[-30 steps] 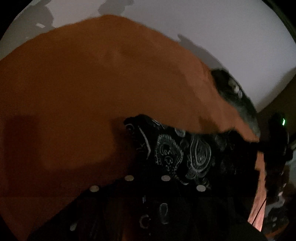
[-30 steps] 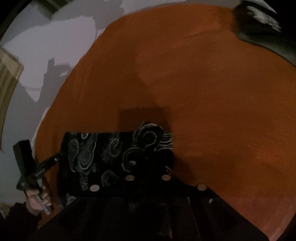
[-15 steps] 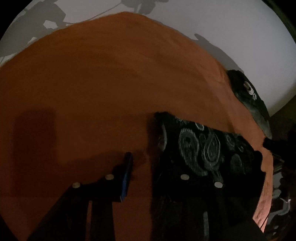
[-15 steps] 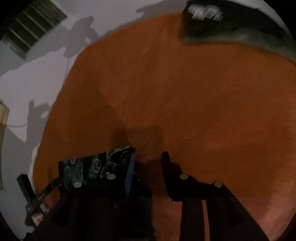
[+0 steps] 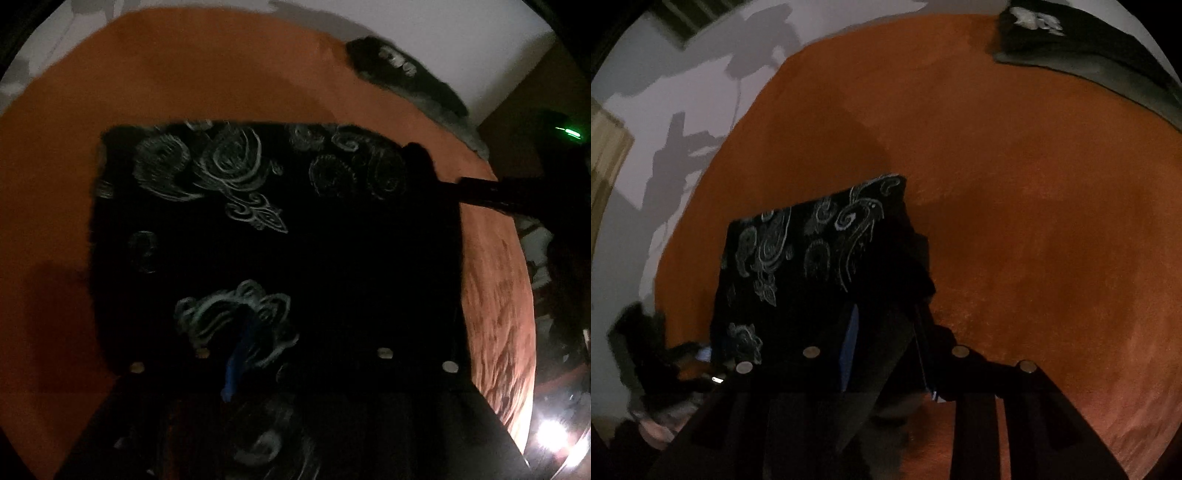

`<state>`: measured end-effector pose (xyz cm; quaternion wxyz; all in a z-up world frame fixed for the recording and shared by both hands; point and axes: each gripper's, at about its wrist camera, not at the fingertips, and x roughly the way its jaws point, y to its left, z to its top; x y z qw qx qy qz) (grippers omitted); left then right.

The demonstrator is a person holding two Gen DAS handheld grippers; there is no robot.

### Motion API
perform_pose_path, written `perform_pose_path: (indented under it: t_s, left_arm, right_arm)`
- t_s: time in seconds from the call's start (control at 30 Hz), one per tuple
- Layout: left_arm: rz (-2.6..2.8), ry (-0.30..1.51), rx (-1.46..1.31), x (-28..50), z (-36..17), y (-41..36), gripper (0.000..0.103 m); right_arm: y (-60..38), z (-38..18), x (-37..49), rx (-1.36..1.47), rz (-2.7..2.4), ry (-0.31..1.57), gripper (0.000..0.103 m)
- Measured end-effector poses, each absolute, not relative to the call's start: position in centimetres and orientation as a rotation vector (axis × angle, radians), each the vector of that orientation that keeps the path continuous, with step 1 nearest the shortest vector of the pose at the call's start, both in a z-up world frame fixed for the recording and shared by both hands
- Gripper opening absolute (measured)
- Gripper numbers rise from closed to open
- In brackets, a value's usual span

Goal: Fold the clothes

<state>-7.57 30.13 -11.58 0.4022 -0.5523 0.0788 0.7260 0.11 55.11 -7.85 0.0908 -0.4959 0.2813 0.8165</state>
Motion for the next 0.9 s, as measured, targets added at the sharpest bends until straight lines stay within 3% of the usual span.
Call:
perform_pose_path:
  t_s: [0.23, 0.3, 0.37, 0.9]
  left_arm:
    - [1.924, 0.287, -1.298, -6.9, -12.1, 33.8, 0.046]
    - [1.904, 0.298, -1.285, -6.6, -12.5, 34.4, 0.013]
    - [1.891, 0.283, -1.249, -6.1, -12.5, 34.3, 0.001]
    - [2.177, -0.023, -1.066, -9.0, -8.9, 23.8, 0.000]
  right_arm:
    - [55.0, -8.3, 1.5, -1.453, 2.409, 0.951, 0.030]
    - [55.3, -8.8, 2.6, -1.464, 2.390, 0.970, 0.030]
    - [55.8, -9.0, 3.8, -1.458, 2.371, 0.988, 0.030]
    - [58.9, -10.1, 7.4, -1.375, 2.301, 1.052, 0.030]
